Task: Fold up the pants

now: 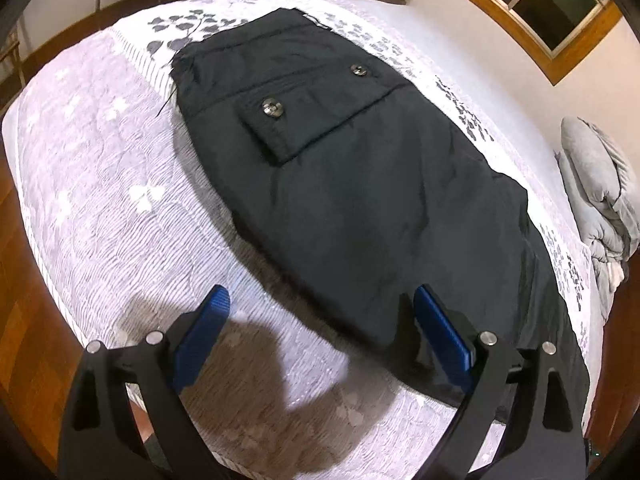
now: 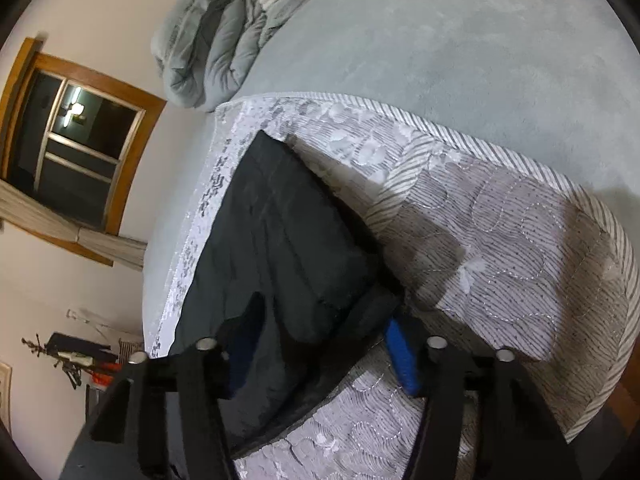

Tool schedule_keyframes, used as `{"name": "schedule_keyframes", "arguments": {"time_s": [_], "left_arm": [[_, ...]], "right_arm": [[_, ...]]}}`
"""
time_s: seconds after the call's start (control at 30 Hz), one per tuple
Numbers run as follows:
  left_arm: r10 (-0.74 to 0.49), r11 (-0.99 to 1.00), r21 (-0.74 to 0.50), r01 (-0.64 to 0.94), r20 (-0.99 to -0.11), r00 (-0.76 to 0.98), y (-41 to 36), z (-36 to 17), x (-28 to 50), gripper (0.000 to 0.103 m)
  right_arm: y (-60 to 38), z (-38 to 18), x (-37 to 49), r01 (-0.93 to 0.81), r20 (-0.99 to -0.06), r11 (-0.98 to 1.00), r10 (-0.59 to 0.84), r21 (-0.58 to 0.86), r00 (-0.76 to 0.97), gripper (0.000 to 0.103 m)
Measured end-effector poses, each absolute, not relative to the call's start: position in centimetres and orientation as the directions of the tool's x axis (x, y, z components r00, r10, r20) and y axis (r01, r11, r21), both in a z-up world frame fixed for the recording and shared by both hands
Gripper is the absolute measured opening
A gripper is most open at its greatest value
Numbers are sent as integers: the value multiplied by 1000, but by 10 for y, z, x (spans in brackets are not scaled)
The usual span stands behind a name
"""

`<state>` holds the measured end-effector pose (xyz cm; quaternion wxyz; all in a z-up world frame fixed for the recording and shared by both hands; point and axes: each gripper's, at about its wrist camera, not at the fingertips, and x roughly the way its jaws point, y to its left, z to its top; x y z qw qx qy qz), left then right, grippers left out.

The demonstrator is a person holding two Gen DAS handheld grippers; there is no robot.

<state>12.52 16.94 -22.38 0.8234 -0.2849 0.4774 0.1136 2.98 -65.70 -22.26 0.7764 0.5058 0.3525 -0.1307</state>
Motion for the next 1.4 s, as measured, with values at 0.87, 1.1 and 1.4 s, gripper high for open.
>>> {"name": "schedule_keyframes", "arguments": {"time_s": [0.87,1.1,1.4], "left_arm": [[-83,857,-353,-375,-814,575,163,-204,124,94],[-91,875,-351,-333,-796,599,165,-193,115,95],[-113,864,-387,-323,-774,623,175,-187,106,95]], "right_arm": [[-600,-116,56,484,-652,654,18,581,758,17],[-537,-48,75,388,-589,776,-26,497,808,17],[-447,2,98,257,-550,898,-20,357,835,17]]}}
